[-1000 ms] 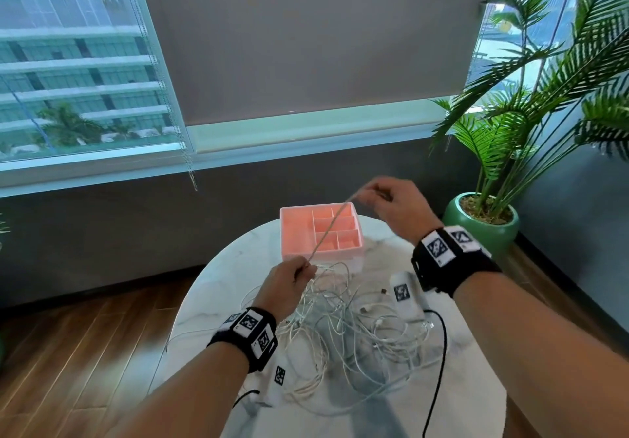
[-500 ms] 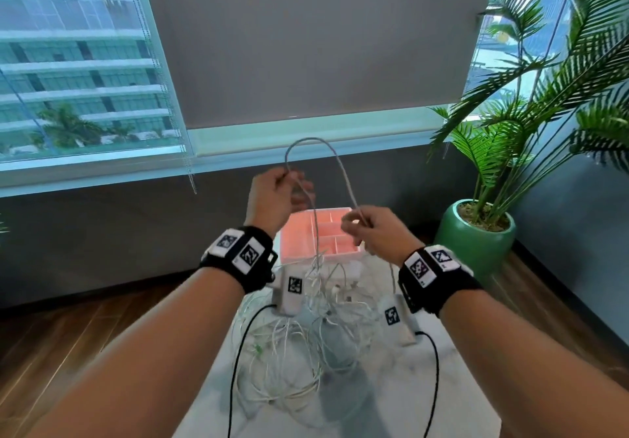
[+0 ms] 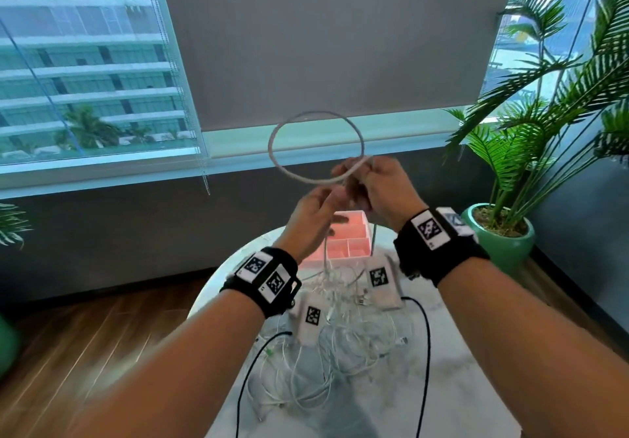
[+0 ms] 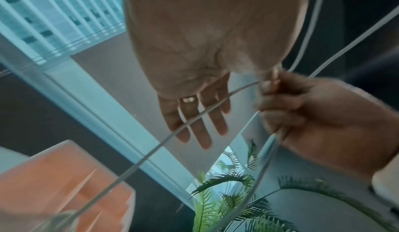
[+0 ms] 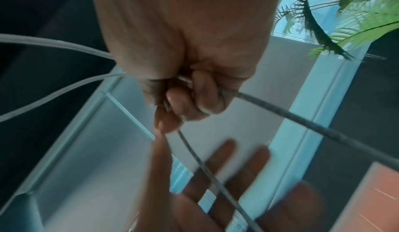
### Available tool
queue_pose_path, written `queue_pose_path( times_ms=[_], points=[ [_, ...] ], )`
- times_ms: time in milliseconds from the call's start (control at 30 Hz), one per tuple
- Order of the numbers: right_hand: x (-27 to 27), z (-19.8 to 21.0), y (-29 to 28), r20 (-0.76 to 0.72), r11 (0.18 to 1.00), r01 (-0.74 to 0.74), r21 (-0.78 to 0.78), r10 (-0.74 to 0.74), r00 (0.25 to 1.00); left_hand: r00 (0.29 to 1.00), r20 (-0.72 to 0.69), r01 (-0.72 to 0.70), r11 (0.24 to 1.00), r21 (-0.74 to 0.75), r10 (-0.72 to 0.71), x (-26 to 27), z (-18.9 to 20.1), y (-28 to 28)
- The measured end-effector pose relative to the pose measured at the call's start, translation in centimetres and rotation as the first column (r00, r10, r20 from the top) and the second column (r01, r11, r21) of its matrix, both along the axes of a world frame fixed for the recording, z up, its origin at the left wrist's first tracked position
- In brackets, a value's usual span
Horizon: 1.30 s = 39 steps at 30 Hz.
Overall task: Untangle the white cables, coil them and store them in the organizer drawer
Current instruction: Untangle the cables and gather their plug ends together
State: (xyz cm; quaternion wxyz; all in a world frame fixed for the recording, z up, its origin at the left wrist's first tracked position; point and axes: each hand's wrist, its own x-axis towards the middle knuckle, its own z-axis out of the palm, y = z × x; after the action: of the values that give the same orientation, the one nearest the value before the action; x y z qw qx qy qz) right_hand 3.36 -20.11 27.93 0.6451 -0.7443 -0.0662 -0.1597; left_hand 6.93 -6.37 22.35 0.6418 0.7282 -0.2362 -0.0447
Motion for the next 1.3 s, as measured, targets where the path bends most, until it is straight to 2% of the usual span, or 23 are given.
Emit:
queue_pose_path(
  times_ms=[100, 200, 300, 433, 533, 600, 700, 767, 867, 967, 1033, 1133, 1233, 1300],
  points=[
    [-0.3, 3.6, -0.4, 0.058, 0.999, 0.015, 0.049, -0.018, 0.998, 0.964, -0.249, 0.086, 0.996, -0.037, -0.093, -0.5, -3.5, -0.1],
    [-0.3, 6.4, -1.7, 0.176, 0.991, 0.066, 0.117, -0.086, 0.981, 0.965, -0.233, 0.147, 0.985, 0.088, -0.124, -1.1, -6.8, 0.7],
    [-0.2, 6.8, -3.5, 0.231, 0.989, 0.114, 0.091, -0.132, 0.964, 0.964, -0.267, 0.018, 0.998, 0.066, 0.000, -1.0, -7.9, 1.7],
    [1.0, 3.1, -6.3, 0.089, 0.971, 0.217, 0.095, -0.226, 0.970, 0.943, -0.333, -0.050, 0.998, -0.050, 0.030, -0.5, -7.3, 3.2],
    [1.6, -2.2, -9.5, -0.075, 0.952, 0.293, 0.086, -0.287, 0.955, 0.933, -0.336, -0.148, 0.989, -0.025, 0.132, -0.1, -8.4, 4.7],
    [1.4, -6.0, -11.1, -0.215, 0.941, 0.330, 0.078, -0.307, 0.927, 0.890, -0.433, -0.191, 0.979, -0.075, 0.141, 0.1, -9.4, 5.6],
    [0.4, -11.1, -11.8, -0.438, 0.931, 0.363, 0.033, -0.313, 0.843, 0.797, -0.599, -0.208, 0.965, -0.160, 0.073, -0.2, -10.2, 6.9],
    [-0.4, -14.5, -12.2, -0.538, 0.933, 0.351, -0.081, -0.337, 0.772, 0.781, -0.620, -0.186, 0.975, -0.118, 0.074, -0.6, -10.8, 7.4],
    [-1.4, -19.1, -13.6, -0.643, 0.897, 0.185, -0.402, -0.420, 0.640, 0.809, -0.565, -0.177, 0.984, 0.029, 0.163, -1.0, -12.2, 8.4],
    [-3.2, -21.2, -14.9, -0.721, 0.820, -0.024, -0.572, -0.489, 0.491, 0.791, -0.516, -0.305, 0.943, 0.132, 0.328, -1.0, -13.8, 9.8],
    [-4.1, -22.1, -16.2, -0.731, 0.776, -0.109, -0.621, -0.523, 0.439, 0.753, -0.500, -0.418, 0.898, 0.140, 0.428, -0.9, -14.7, 11.0],
    [-4.8, -22.8, -18.4, -0.670, 0.679, -0.158, -0.717, -0.609, 0.425, 0.706, -0.493, -0.540, 0.837, 0.093, 0.509, -0.8, -15.2, 12.8],
    [-5.5, -22.1, -20.6, -0.602, 0.633, -0.046, -0.773, -0.708, 0.370, 0.686, -0.482, -0.615, 0.788, 0.015, 0.545, -0.7, -15.2, 14.2],
    [-5.9, -21.4, -21.3, -0.578, 0.613, -0.006, -0.790, -0.743, 0.337, 0.701, -0.485, -0.618, 0.785, -0.049, 0.522, -0.8, -14.7, 14.5]
  ],
)
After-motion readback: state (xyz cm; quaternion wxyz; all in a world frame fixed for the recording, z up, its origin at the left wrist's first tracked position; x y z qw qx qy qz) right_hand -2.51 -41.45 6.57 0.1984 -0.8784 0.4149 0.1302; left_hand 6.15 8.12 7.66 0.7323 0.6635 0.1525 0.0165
